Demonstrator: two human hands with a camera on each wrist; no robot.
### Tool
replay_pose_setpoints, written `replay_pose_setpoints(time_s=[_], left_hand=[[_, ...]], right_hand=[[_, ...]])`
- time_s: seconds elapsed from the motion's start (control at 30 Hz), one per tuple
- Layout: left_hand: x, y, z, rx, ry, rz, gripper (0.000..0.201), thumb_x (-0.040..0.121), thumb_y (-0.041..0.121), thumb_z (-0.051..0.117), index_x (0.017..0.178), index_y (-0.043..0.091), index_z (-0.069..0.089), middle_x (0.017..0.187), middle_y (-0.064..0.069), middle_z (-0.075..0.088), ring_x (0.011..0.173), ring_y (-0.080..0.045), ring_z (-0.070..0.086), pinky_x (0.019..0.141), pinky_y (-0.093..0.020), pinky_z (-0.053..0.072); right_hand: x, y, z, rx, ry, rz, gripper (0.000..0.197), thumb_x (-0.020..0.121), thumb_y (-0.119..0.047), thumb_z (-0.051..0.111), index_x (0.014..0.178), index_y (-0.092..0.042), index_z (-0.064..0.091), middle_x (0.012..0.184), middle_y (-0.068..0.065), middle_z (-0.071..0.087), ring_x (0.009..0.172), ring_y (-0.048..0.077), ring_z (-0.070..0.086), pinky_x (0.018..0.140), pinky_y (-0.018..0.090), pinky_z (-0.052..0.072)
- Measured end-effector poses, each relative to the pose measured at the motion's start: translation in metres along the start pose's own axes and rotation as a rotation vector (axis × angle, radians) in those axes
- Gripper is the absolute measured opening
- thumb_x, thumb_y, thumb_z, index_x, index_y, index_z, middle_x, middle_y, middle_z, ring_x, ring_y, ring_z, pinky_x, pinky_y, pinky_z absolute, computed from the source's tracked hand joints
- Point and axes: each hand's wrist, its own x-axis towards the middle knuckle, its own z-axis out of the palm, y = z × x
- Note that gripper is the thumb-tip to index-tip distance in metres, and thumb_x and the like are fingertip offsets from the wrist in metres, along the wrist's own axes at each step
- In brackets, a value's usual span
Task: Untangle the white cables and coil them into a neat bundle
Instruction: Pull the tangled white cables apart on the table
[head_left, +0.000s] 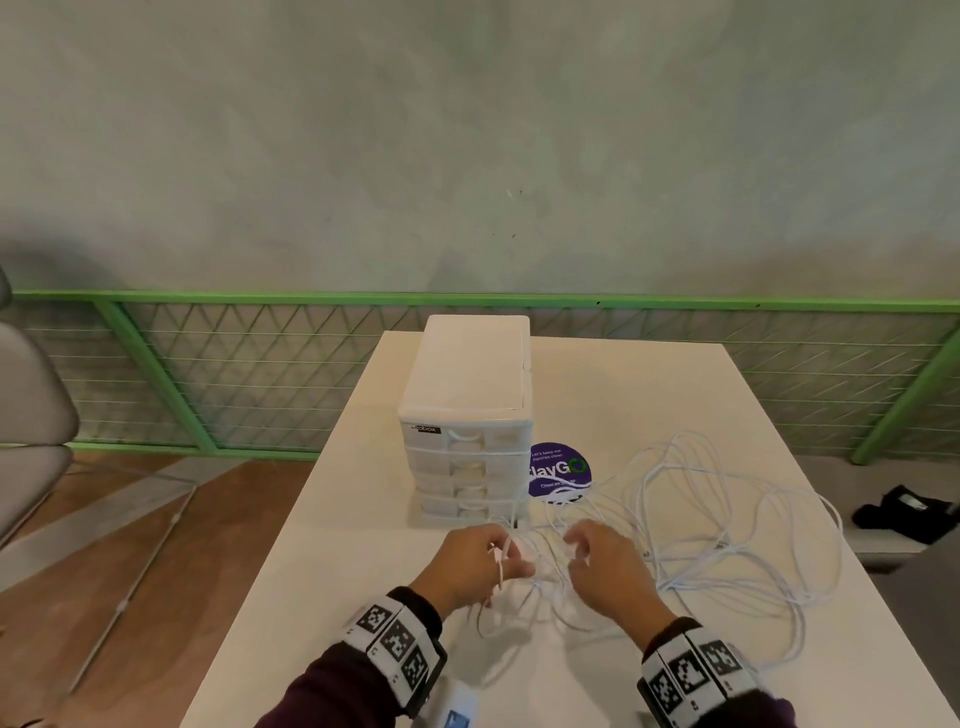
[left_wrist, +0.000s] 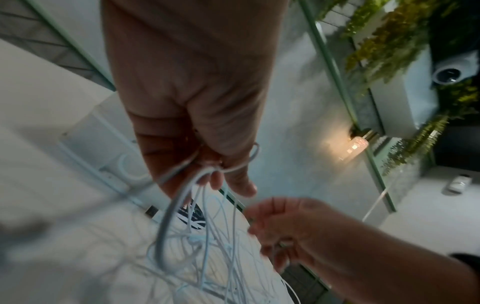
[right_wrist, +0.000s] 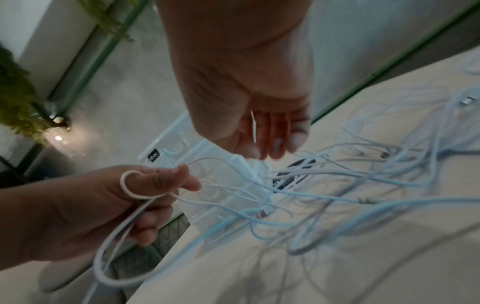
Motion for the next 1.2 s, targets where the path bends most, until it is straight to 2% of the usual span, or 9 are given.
replay_pose_setpoints(time_s=[0.1, 0.17, 0.27, 0.4, 0.57, 0.67, 0.83, 1.07, 1.2], left_hand=[[-0.005, 0.004, 0.0, 0.177, -0.087, 0.054, 0.022, 0.073, 0.027, 0.078, 0.086, 0.021, 0.061, 0.071, 0.007, 0.048, 0.055, -0.003, 0.045, 0.044, -0.006, 0.037], [-0.007, 0.006, -0.002, 0.336, -0.145, 0.09, 0.033, 0.072, 0.03, 0.078, 0.101, 0.02, 0.066, 0.078, 0.008, 0.051, 0.067, -0.006, 0.046, 0.054, -0.006, 0.035], [-0.01, 0.006, -0.013, 0.431, -0.233, 0.065, 0.043, 0.077, 0.032, 0.074, 0.116, 0.018, 0.064, 0.088, 0.003, 0.054, 0.084, -0.013, 0.047, 0.063, -0.015, 0.035], [-0.015, 0.005, -0.044, 0.342, -0.232, 0.065, 0.031, 0.093, 0.031, 0.053, 0.119, 0.017, 0.064, 0.118, 0.0, 0.063, 0.101, -0.011, 0.055, 0.082, -0.016, 0.039], [-0.018, 0.006, -0.076, 0.114, -0.082, 0.072, 0.02, 0.1, 0.024, 0.039, 0.108, 0.031, 0.056, 0.072, 0.008, 0.056, 0.061, -0.006, 0.043, 0.054, -0.015, 0.036], [-0.019, 0.013, -0.079, 0.044, -0.137, 0.033, 0.016, 0.098, 0.022, 0.041, 0.112, 0.029, 0.046, 0.072, 0.008, 0.062, 0.053, -0.006, 0.04, 0.049, -0.014, 0.034], [-0.019, 0.044, -0.06, 0.15, -0.286, 0.098, 0.021, 0.095, 0.019, 0.042, 0.116, 0.022, 0.042, 0.072, 0.011, 0.062, 0.066, -0.007, 0.045, 0.067, -0.02, 0.038], [-0.021, 0.058, -0.063, 0.124, -0.251, 0.104, 0.026, 0.089, 0.036, 0.057, 0.111, 0.029, 0.046, 0.073, 0.009, 0.056, 0.069, -0.005, 0.049, 0.061, -0.022, 0.038], [-0.02, 0.034, -0.084, 0.054, -0.241, 0.059, 0.006, 0.091, 0.023, 0.056, 0.097, 0.023, 0.057, 0.071, 0.006, 0.057, 0.07, -0.009, 0.052, 0.069, -0.022, 0.043]], right_hand=[[-0.001, -0.011, 0.002, -0.147, -0.054, -0.299, 0.068, 0.078, -0.013, 0.056, 0.14, -0.027, 0.031, 0.145, -0.002, 0.034, 0.131, 0.022, 0.031, 0.108, 0.035, 0.032], [-0.001, -0.018, 0.007, -0.348, -0.105, -0.415, 0.056, 0.083, -0.025, 0.056, 0.136, -0.028, 0.037, 0.141, -0.003, 0.041, 0.129, 0.022, 0.033, 0.105, 0.035, 0.031], [0.0, -0.013, 0.005, -0.529, -0.112, -0.337, 0.031, 0.09, -0.042, 0.047, 0.112, -0.022, 0.058, 0.115, 0.004, 0.063, 0.114, 0.023, 0.047, 0.09, 0.032, 0.036], [0.0, 0.027, -0.008, -0.518, -0.333, -0.102, 0.027, 0.084, -0.032, 0.058, 0.107, -0.018, 0.064, 0.117, 0.006, 0.063, 0.111, 0.023, 0.055, 0.086, 0.029, 0.044], [-0.009, 0.082, -0.046, -0.717, -0.582, 0.156, 0.06, 0.074, -0.027, 0.073, 0.129, -0.013, 0.051, 0.138, 0.004, 0.05, 0.127, 0.022, 0.047, 0.102, 0.029, 0.04], [-0.01, 0.077, -0.069, -0.778, -0.622, 0.173, 0.061, 0.08, -0.015, 0.065, 0.137, -0.016, 0.043, 0.145, 0.002, 0.041, 0.133, 0.021, 0.04, 0.108, 0.028, 0.035], [0.003, -0.007, -0.072, -0.149, -0.119, -0.21, 0.05, 0.082, -0.014, 0.057, 0.13, -0.025, 0.048, 0.118, -0.005, 0.06, 0.107, 0.009, 0.054, 0.091, 0.017, 0.038], [0.004, -0.049, -0.057, 0.388, -0.394, -0.231, 0.014, 0.087, -0.025, 0.061, 0.098, -0.027, 0.069, 0.055, -0.015, 0.055, 0.058, -0.002, 0.048, 0.063, 0.016, 0.039], [0.007, -0.019, -0.074, 0.495, -0.322, -0.152, 0.022, 0.087, -0.023, 0.061, 0.07, -0.025, 0.076, 0.058, -0.008, 0.053, 0.058, 0.011, 0.043, 0.06, 0.023, 0.037]])
